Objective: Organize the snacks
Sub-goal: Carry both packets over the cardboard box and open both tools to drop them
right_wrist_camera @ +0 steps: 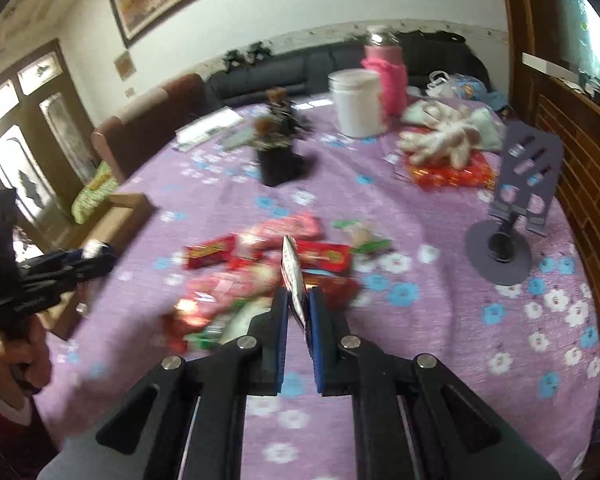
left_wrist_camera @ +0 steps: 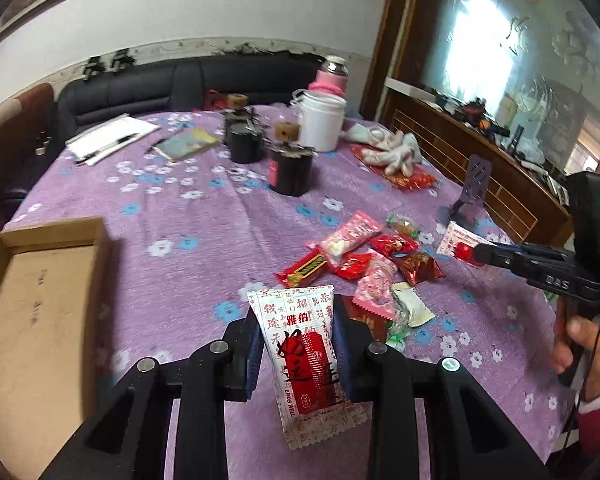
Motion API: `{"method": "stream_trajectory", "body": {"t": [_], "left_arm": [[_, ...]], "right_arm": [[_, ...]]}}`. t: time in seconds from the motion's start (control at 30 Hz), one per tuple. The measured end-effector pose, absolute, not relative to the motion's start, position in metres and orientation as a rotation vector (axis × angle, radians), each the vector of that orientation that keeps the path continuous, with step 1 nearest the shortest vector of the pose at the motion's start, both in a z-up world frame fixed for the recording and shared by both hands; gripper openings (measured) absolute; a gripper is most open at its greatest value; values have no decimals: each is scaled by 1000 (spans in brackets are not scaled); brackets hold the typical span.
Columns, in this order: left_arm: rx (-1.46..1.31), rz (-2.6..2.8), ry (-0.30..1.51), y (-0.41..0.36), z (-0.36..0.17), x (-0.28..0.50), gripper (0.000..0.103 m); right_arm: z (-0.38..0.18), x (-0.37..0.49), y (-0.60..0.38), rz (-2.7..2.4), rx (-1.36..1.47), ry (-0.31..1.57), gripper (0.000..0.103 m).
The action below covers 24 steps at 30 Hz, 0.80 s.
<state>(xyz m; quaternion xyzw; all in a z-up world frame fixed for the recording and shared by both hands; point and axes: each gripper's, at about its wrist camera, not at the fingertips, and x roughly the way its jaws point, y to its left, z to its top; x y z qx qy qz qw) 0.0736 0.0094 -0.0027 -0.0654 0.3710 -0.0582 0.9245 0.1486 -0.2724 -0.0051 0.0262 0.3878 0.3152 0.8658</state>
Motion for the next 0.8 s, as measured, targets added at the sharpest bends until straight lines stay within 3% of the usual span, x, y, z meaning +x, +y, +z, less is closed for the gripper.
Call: {"method": "stream_trajectory", "body": {"t": [0.43, 0.8], "left_arm": [[-179, 255, 732, 130, 16, -19, 32], [-213, 421, 807, 230, -13, -55, 32]], "right_arm": [[29, 74, -133, 1017, 87, 792, 10], [18, 13, 27, 1206, -15, 872, 10]]}}
